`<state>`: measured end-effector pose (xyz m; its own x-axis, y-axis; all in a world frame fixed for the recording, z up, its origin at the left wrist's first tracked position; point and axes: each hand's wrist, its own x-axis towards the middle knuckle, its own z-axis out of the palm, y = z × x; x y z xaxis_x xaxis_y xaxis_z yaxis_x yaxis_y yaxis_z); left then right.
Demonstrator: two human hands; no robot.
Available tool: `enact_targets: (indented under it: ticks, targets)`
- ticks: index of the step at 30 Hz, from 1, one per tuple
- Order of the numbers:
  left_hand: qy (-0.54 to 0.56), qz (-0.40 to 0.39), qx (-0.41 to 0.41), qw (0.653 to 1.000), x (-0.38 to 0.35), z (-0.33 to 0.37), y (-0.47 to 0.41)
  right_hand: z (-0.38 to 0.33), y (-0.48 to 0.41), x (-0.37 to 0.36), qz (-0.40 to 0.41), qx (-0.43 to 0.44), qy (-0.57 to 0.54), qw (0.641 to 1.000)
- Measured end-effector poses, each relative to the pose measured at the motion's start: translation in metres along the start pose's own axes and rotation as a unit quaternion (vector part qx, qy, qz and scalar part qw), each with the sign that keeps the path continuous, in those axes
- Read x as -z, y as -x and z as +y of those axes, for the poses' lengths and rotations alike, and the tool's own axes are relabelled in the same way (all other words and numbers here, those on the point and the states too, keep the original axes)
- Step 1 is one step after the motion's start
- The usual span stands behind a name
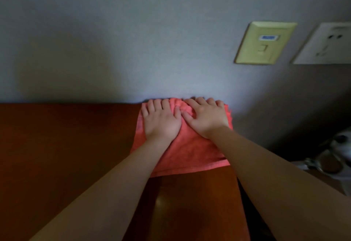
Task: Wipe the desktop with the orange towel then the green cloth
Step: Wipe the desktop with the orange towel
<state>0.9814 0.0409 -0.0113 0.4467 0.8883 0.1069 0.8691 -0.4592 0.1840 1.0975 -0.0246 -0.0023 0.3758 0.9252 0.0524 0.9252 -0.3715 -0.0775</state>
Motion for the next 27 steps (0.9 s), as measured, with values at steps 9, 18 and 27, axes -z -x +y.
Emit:
enact_targets:
  ticks: [9, 18, 27]
  targets:
    - [-0.013, -0.063, -0.050, 0.997, 0.003, 0.003, 0.025, 0.008, 0.039, -0.002, -0.007, -0.054, -0.131, 0.990]
    - [0.003, -0.082, -0.109, 0.991, 0.011, -0.001, 0.103, -0.016, 0.133, 0.004, -0.019, -0.131, -0.162, 0.978]
    - [0.006, -0.099, -0.182, 0.978, 0.026, -0.018, 0.199, -0.048, 0.241, 0.004, -0.002, -0.176, -0.147, 0.973]
